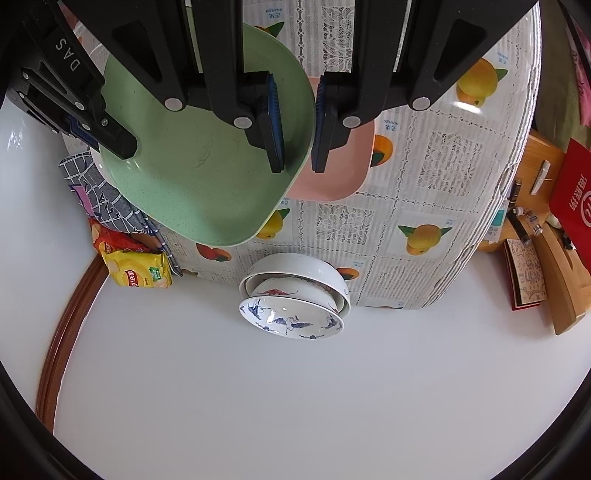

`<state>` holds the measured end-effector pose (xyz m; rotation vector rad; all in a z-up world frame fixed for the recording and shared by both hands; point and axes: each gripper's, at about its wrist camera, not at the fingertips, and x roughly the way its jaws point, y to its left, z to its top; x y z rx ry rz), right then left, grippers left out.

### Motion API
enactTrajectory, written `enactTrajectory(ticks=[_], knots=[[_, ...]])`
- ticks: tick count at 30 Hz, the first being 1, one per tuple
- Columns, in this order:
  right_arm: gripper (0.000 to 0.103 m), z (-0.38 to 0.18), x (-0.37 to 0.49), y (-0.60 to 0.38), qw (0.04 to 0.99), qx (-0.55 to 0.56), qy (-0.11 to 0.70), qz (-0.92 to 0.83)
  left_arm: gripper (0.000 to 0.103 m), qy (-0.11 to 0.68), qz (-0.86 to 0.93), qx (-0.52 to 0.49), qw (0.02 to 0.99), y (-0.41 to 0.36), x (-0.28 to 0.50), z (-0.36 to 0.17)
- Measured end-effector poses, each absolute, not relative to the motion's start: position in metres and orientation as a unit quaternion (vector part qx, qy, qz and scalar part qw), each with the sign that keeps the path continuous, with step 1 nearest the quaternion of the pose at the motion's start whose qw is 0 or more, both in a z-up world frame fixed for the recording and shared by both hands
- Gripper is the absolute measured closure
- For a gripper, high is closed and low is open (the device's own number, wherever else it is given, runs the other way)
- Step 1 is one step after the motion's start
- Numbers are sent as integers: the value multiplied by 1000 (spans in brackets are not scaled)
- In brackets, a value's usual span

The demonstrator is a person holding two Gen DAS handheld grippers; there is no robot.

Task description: Organize plates and bowls

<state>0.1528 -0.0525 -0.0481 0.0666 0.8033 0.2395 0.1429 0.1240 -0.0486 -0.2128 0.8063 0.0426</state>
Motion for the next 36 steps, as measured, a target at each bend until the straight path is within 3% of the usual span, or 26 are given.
enactTrajectory(ticks=[36], knots=[[88,-57,153,-39,910,20,396,121,88,395,34,-115,911,135,139,-55]])
